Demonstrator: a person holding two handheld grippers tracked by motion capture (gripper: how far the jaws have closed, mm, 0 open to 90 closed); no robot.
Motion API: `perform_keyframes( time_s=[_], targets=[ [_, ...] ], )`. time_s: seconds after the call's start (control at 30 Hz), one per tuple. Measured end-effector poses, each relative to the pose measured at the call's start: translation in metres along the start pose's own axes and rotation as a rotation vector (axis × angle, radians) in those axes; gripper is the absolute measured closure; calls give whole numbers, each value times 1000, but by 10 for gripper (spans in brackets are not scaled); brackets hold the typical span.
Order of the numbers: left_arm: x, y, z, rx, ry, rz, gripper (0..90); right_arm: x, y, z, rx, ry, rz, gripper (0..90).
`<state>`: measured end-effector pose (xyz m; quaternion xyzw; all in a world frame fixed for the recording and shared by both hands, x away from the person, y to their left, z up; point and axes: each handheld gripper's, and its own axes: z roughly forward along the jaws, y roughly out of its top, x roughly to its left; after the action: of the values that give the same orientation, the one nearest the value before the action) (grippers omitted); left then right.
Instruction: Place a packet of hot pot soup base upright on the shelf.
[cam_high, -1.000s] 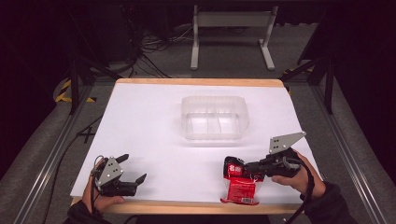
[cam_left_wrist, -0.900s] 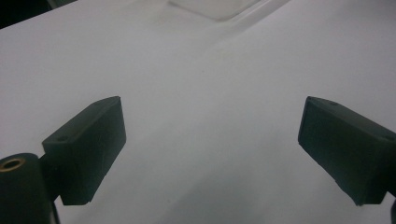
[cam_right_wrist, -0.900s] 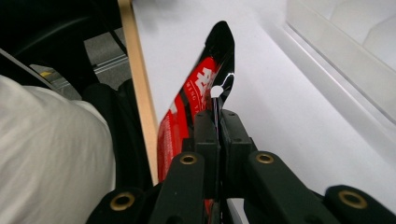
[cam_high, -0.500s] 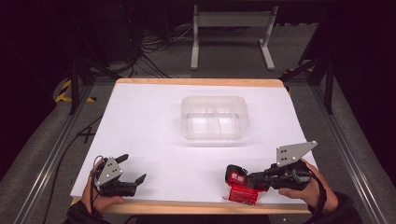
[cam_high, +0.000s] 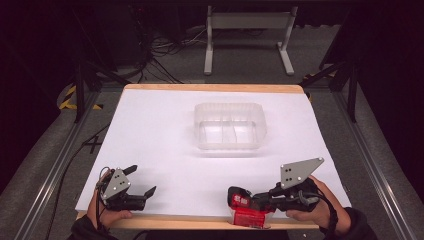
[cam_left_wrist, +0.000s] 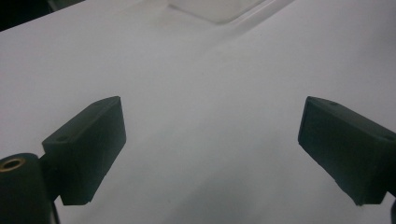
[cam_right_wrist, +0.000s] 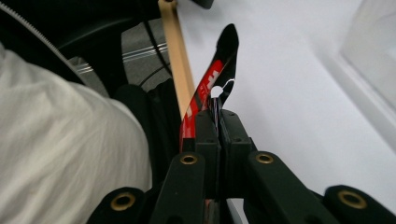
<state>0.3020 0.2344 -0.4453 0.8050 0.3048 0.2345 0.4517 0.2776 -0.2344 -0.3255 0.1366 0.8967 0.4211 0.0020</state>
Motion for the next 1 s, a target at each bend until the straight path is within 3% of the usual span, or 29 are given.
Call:
perform_keyframes(
  time_s=[0.07, 0.37, 0.67, 1.0],
  targets=[
    [0, 0, 0, 0, 1, 0, 82, -1, 2, -2, -13, 0, 3, 881],
    [0, 0, 0, -3, -1, -1, 83, -23, 17, -18, -71, -106, 42, 881],
    [1, 0, -1, -11, 5, -3, 83, -51, 34, -23, -64, -229, 69, 880],
    [1, 0, -1, -15, 4, 5, 83, -75, 44, -28, -92, -319, 120, 880]
  ],
)
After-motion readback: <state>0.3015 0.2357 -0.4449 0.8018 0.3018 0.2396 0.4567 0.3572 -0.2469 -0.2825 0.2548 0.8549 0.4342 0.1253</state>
